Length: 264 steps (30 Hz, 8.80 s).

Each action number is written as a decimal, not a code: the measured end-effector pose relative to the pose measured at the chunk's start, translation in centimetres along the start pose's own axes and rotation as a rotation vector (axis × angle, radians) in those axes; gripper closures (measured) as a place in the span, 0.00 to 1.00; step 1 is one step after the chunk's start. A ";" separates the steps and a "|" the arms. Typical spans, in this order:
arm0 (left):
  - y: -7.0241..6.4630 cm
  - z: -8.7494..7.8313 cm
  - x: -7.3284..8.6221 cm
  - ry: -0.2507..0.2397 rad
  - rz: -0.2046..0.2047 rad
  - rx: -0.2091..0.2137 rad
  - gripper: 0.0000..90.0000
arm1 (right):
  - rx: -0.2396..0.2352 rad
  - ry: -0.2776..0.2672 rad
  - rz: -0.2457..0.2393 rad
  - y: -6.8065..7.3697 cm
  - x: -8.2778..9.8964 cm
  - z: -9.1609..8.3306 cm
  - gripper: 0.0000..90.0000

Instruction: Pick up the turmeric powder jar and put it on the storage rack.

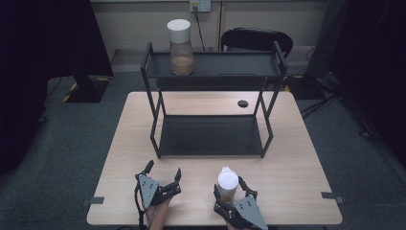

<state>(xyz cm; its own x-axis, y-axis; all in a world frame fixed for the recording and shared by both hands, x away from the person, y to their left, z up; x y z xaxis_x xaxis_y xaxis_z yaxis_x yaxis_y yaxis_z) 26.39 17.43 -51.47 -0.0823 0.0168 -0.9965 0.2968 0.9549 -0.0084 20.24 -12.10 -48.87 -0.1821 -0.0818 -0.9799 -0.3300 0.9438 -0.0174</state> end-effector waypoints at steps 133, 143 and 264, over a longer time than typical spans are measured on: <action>0.0 0.0 0.0 0.000 0.000 0.001 0.01 | -0.093 -0.121 -0.055 -2.8 -11.4 1.5 0.33; 0.0 0.0 0.0 0.000 0.000 0.001 0.01 | -0.090 -0.137 -0.055 -3.0 -12.7 2.2 0.33; 0.1 0.1 0.0 0.003 0.001 0.012 0.02 | -0.015 -0.151 0.037 -8.8 -32.5 18.4 0.33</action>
<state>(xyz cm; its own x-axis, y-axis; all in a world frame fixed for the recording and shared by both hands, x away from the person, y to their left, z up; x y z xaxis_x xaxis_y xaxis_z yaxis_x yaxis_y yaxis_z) 26.48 17.46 -51.45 -0.0847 0.0188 -0.9962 0.3082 0.9513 -0.0083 46.13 -11.89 -20.50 -0.0529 0.0031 -0.9986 -0.3401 0.9402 0.0209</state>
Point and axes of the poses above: each handheld gripper's, and its own axes: z roughly forward along the jaws, x roughly out of its underside, y roughly to its left, the point moved 10 cm from there along z, roughly forward along the jaws, and after that the axes turned 6 degrees about y, right-handed, at the moved point
